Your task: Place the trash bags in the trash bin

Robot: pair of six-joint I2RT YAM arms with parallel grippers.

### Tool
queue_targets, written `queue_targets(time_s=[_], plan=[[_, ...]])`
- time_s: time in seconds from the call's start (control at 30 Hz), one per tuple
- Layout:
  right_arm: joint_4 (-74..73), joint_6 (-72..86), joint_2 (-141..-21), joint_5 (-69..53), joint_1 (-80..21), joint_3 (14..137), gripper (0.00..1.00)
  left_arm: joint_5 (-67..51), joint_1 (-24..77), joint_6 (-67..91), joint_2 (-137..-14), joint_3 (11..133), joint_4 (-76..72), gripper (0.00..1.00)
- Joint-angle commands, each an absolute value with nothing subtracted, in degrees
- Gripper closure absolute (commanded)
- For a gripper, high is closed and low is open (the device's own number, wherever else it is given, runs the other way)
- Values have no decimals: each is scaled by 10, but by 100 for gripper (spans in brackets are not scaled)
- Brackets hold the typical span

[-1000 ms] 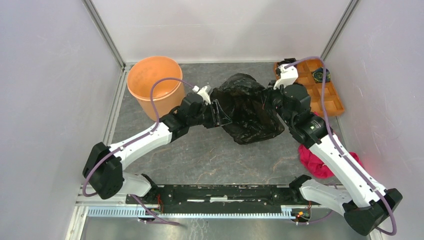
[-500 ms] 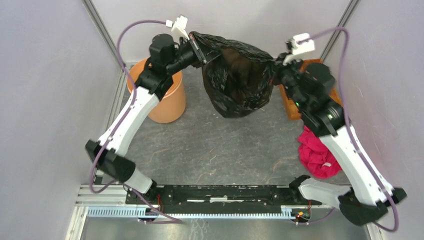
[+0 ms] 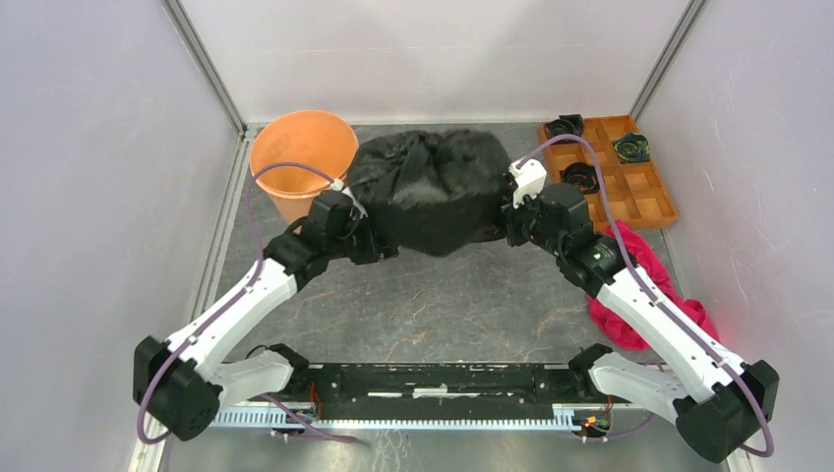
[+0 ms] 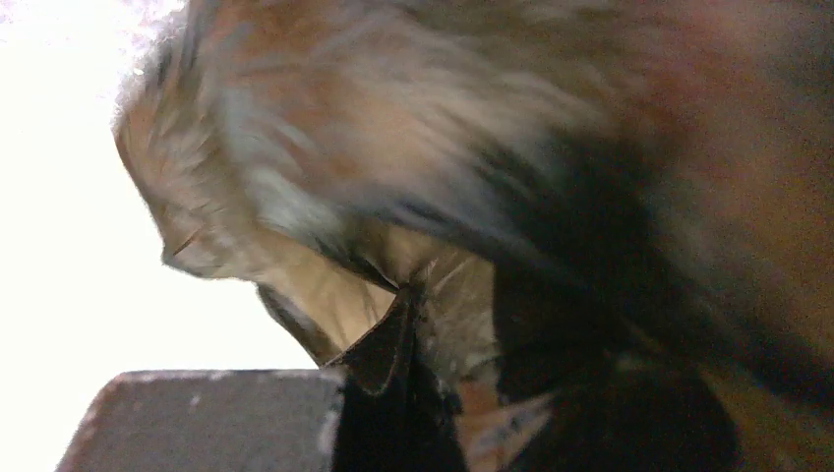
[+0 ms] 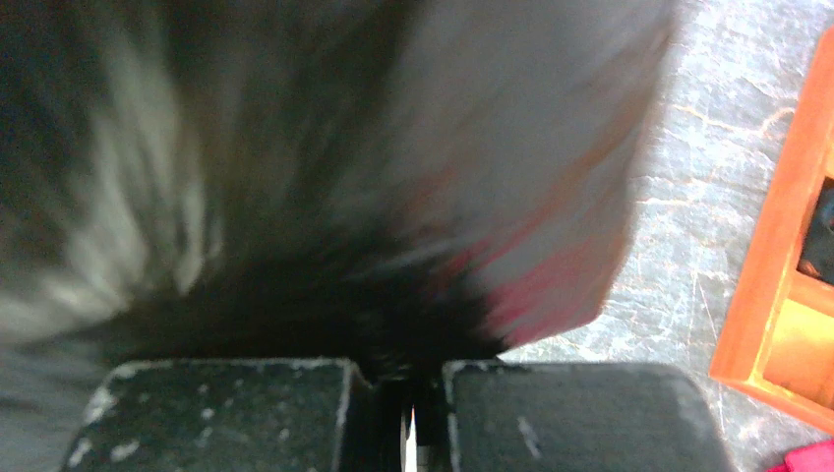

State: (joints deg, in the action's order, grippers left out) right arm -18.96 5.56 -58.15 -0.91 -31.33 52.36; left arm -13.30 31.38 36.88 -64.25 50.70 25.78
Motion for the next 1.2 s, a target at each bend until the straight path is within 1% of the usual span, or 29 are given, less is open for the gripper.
queue_targets(time_s=[0.0,0.17,0.3,0.43,0.5,0.53,0.6,0.63,0.73,0.8,0.97,1.03,1.1,1.17], plan=[[-179,35,-570,-56,-311,574,100,-145,314,311,-556,577,250,92],[-220,8,-580,-54,-311,640,100,-199,314,309,-532,652,237,92],[-227,9,-571,-56,-311,661,99,-175,315,314,-532,682,242,90],[-216,35,-575,-40,-311,623,99,-150,315,356,-559,646,248,90],[-229,43,-600,-37,-311,598,100,-158,314,368,-591,617,251,89],[-237,41,-615,-45,-311,585,100,-158,314,367,-613,608,265,90],[-252,23,-634,-89,-311,552,100,-153,314,355,-653,594,300,95],[-255,13,-635,-110,-310,535,100,-161,315,349,-658,584,302,95],[-261,5,-608,-169,-310,490,100,-199,315,330,-631,560,287,95],[-270,5,-581,-199,-311,486,100,-234,315,312,-607,562,283,95],[-289,8,-527,-266,-312,550,100,-308,315,251,-563,633,323,94],[-285,42,-532,-261,-311,602,100,-319,315,248,-555,667,325,94],[-294,79,-571,-244,-305,675,100,-297,315,267,-558,695,320,94],[-292,94,-614,-247,-297,721,100,-236,315,298,-568,710,318,95]])
